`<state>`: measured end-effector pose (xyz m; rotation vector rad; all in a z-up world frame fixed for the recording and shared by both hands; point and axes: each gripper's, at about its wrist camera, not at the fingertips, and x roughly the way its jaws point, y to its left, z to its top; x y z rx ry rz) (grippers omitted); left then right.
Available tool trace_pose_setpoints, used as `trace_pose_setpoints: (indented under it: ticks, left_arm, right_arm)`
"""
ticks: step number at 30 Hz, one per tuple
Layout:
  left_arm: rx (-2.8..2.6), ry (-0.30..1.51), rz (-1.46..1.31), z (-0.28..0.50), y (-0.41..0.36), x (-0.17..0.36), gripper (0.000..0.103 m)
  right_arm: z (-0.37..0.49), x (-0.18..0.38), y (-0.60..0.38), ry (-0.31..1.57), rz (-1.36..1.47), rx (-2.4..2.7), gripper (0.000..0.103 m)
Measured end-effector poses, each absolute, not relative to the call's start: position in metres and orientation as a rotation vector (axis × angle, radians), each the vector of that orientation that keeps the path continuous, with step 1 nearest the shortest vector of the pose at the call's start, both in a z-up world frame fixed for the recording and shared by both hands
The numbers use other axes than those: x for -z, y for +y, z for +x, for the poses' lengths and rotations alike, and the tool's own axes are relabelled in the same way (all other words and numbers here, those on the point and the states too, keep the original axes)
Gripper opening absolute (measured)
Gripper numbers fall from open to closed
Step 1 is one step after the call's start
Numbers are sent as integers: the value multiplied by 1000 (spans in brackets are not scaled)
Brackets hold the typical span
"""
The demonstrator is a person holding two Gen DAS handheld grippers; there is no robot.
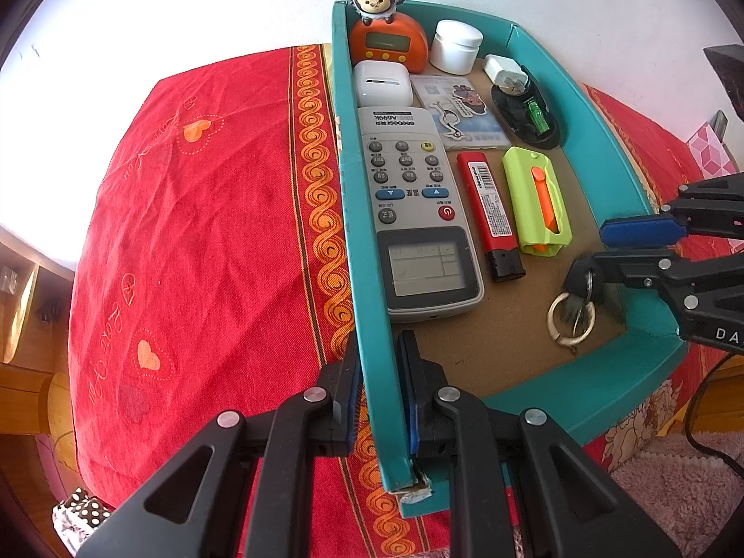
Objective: Organize objects
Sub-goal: 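Carry the car key into the tray beside the green case and release, then withdraw the right gripper and open the left gripper off the tray wall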
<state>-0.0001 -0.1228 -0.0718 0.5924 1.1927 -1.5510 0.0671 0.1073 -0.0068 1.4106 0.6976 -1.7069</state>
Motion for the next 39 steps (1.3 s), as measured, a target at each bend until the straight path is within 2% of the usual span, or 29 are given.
trace_pose_setpoints:
  ticks: [5,23,34,39]
  left_arm:
    - [1551,1190,592,0,-123,72,14]
    - [1556,1184,599,-2,-125,71,14]
    - [1564,1178,617,-3,-128,70,15]
    - [1538,1165,627,-10,-130,68,17]
  right_arm:
    - [69,-3,106,708,1355,1759,41]
    - [79,-11,116,652,1370,1785,43]
    - [95,-26,138,506,1357,1928,48]
    - [95,-37,150,486,1294,1982,56]
